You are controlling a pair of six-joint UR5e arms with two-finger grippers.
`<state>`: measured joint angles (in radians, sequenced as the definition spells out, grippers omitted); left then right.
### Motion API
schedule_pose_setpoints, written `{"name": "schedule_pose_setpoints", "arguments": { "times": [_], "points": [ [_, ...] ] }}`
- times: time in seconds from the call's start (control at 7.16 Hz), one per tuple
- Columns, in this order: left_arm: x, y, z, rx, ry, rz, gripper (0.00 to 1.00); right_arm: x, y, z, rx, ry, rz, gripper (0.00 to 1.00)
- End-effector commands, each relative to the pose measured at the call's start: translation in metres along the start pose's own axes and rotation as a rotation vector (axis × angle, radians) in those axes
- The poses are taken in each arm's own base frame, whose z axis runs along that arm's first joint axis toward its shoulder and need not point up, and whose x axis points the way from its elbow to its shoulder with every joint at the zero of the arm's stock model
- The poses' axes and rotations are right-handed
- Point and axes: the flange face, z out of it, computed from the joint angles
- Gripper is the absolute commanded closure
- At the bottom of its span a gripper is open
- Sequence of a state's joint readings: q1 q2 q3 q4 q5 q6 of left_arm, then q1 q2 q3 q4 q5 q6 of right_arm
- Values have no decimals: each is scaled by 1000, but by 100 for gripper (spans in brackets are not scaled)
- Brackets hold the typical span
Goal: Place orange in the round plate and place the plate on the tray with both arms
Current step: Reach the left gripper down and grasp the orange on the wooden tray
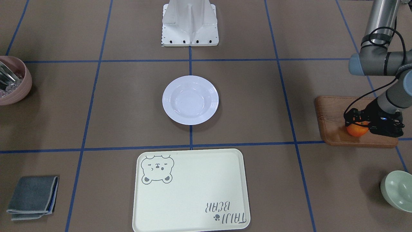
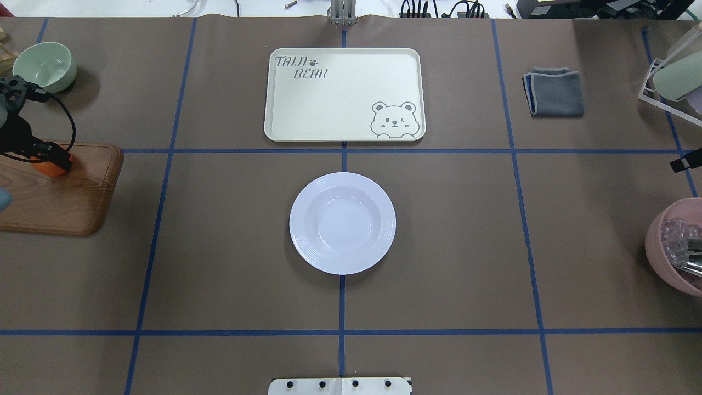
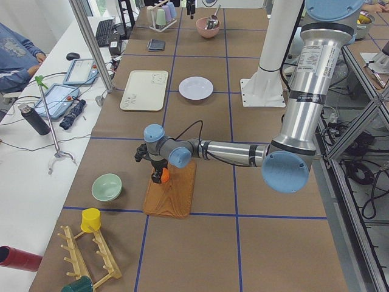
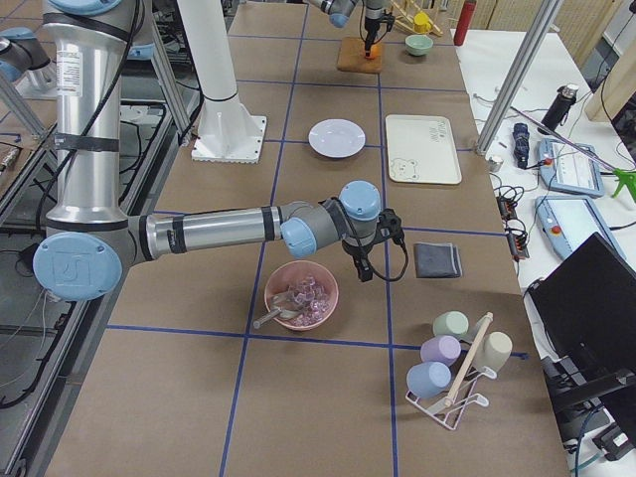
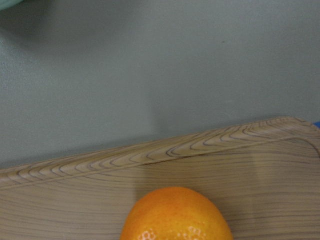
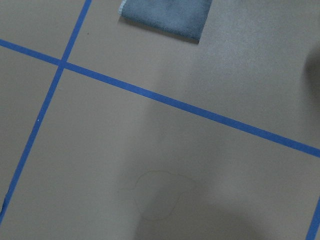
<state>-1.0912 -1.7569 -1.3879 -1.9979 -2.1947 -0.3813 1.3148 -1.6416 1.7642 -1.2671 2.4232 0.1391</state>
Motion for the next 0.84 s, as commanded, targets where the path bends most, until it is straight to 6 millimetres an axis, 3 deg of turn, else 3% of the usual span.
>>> {"name": "schedule_pose_setpoints", "arguments": {
  "times": [0.0,0.28,0.42,0.56,0.7],
  "points": [
    [18,-15,-7,-25,43,-18,100,0,0,0,0,-1,0,0],
    [94,-66,-66,-44,136,-55,100,0,0,0,0,-2,0,0],
    [161,-76,-78,-37,170,-21,100,-1,0,0,1,-2,-1,0],
    [224,-62,-81,-41,194,-72,100,-2,-2,0,2,-3,-2,0],
    [314,-42,-83,-48,207,-183,100,-4,-5,0,2,-3,-8,0]
  ]
}}
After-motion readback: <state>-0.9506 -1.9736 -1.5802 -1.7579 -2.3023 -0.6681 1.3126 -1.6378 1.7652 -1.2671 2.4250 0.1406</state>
